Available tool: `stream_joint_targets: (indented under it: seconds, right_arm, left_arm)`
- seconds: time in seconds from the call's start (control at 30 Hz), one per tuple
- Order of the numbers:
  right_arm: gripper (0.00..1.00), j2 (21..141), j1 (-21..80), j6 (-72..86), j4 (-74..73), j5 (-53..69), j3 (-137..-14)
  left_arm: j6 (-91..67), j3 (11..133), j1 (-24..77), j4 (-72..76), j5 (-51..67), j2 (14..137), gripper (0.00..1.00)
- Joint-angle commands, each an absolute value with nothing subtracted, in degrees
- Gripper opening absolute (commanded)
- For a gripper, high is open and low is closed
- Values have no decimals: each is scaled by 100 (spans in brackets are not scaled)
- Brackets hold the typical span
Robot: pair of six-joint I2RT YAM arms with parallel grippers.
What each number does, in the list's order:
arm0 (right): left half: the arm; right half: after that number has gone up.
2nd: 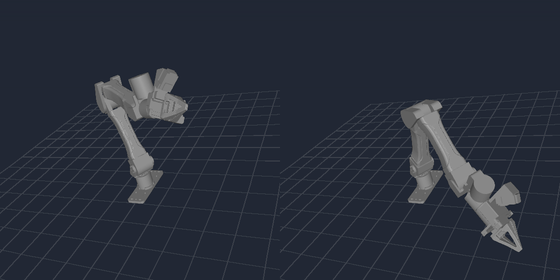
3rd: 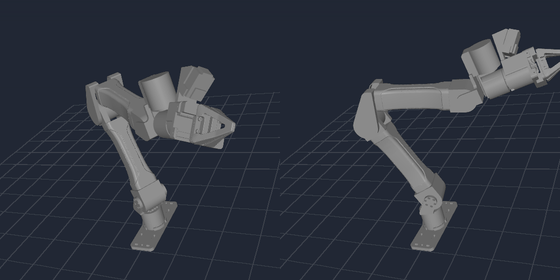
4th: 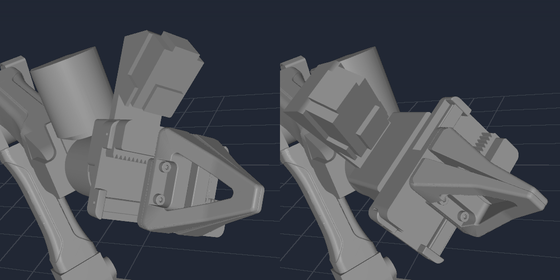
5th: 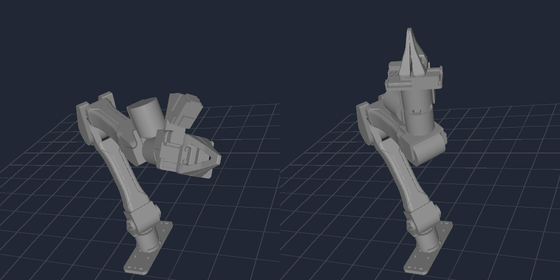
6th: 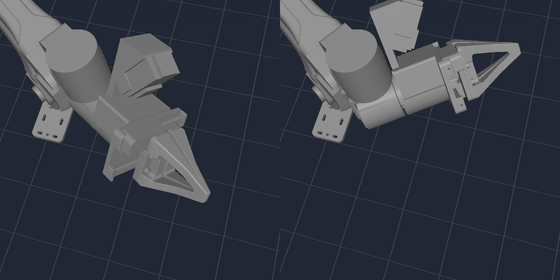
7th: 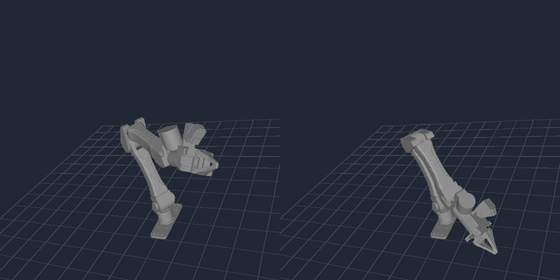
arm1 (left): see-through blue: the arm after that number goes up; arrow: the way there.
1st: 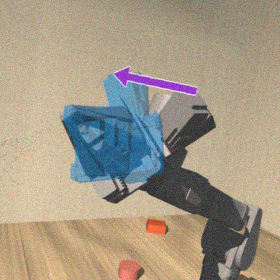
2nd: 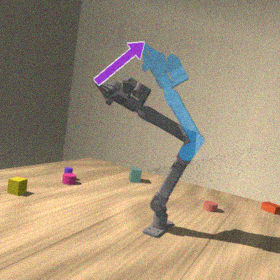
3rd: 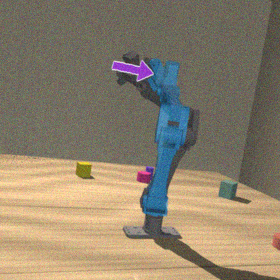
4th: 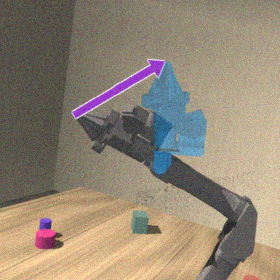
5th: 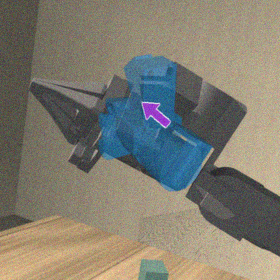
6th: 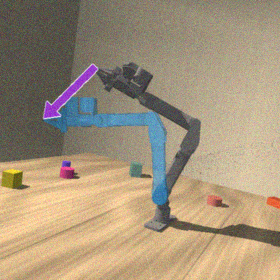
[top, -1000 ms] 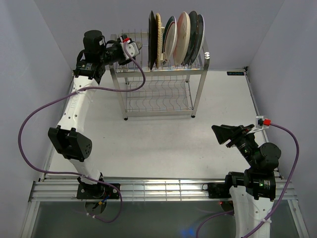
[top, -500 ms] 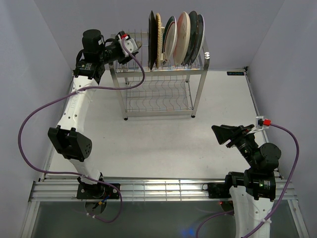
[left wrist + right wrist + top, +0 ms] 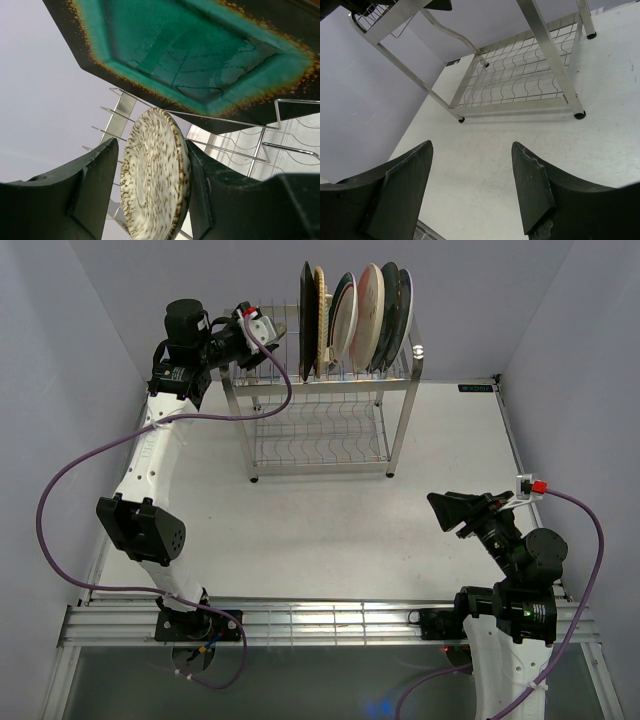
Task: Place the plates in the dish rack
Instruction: Insert the plate into the dish rack.
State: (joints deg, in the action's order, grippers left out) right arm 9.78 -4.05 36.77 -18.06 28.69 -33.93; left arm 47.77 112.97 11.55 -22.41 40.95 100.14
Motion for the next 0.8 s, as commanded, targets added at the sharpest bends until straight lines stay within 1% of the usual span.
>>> stream_joint_targets:
  seconds: [0.0,0.5,0.67,0.77]
  right_arm:
    - [70,905,-413,3683,-1643,2979,-3437]
    - [70,888,-413,3709,-1679,3006,-3533]
    - [70,861,-413,3709,-1731,3006,-3542]
    - [70,835,-413,3709,-1749,3006,-3542]
  left_arm:
    - [4447,11399,1283,-2417,4517,9545,64]
    - [4342,11944,1274,-2681,4500,9598,64]
    - [4324,11927,1274,-2795,4562,9528,64]
    - [4403,11717,1274,-2795,4553,9352,64]
